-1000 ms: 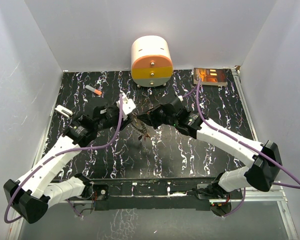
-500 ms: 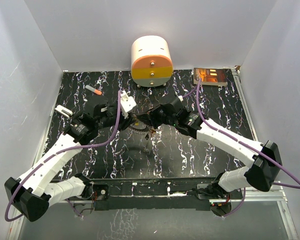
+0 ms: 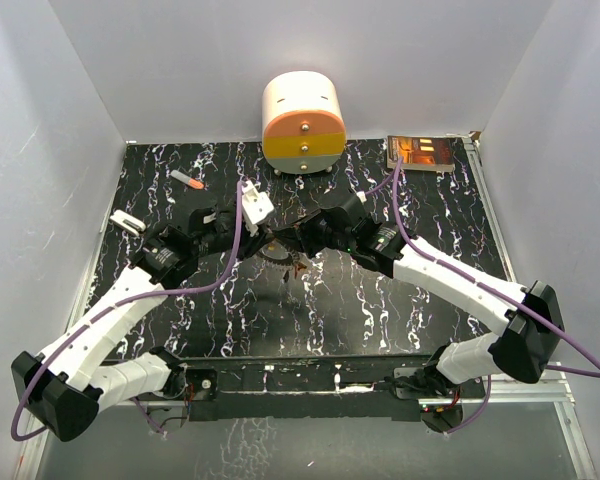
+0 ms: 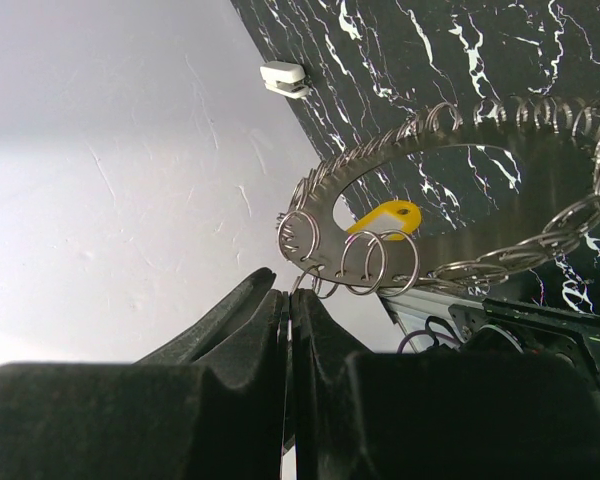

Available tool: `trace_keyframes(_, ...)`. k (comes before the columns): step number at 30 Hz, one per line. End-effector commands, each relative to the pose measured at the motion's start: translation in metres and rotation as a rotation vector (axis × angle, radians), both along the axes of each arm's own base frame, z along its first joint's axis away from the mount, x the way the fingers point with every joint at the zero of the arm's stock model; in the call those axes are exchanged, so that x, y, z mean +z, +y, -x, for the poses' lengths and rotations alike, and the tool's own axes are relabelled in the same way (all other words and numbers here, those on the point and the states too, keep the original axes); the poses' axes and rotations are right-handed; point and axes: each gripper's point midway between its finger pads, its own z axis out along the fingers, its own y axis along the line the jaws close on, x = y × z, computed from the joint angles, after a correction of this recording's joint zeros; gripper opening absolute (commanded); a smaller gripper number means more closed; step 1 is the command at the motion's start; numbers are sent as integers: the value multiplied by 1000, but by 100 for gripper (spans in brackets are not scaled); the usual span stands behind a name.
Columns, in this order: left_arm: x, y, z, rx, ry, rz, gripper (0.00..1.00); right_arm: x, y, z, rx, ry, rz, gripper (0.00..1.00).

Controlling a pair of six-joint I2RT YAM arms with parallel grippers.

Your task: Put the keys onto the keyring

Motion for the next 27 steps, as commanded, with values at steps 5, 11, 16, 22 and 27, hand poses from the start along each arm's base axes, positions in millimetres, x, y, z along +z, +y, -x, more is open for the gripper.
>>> trace_keyframes(5, 0, -2, 0, -27, -29, 5, 28, 58, 5, -3, 3, -96, -139, 8)
trace_keyframes(11, -4, -2, -1, -24, -34, 2, 26, 63, 6, -2, 7, -101, -146, 8)
trace_keyframes(16, -5, -1, -2, -18, -39, 1, 23, 64, 7, -1, 14, -101, -155, 8)
trace_keyframes(22, -6, -1, -3, -14, -37, 2, 10, 63, 7, -1, 18, -98, -161, 8)
trace_keyframes(27, -7, -1, -3, -10, -36, 1, 6, 62, 8, 0, 19, -96, -162, 8)
